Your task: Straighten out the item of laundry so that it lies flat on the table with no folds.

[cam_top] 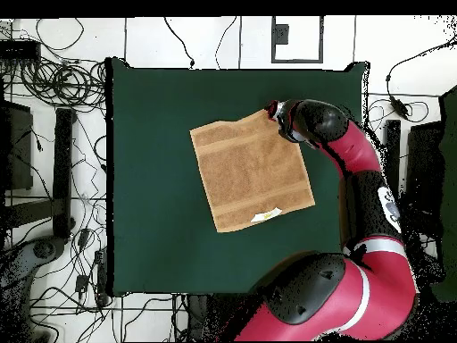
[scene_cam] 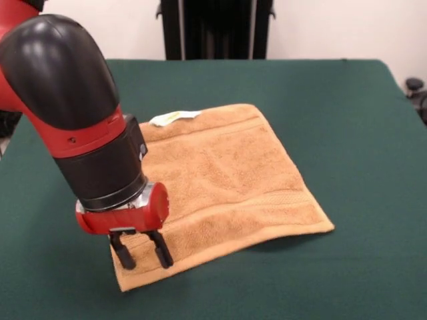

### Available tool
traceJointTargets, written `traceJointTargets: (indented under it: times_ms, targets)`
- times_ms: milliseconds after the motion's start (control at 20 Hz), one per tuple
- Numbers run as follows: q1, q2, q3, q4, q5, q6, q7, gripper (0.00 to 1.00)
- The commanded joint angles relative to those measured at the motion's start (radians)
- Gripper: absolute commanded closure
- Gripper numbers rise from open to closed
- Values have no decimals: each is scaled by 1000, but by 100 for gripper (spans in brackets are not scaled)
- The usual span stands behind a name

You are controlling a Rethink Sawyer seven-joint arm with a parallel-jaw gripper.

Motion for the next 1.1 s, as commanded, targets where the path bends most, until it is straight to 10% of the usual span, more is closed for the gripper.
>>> traceJointTargets:
  times_ms: [50, 800, 1100]
  targets:
    - [-5, 79, 75, -56, -98, -56, -107, 0]
    - [-12, 108, 71, -199, -187, 26, -134, 0]
    - [35, -22, -46, -30, -258, 51, -26, 0]
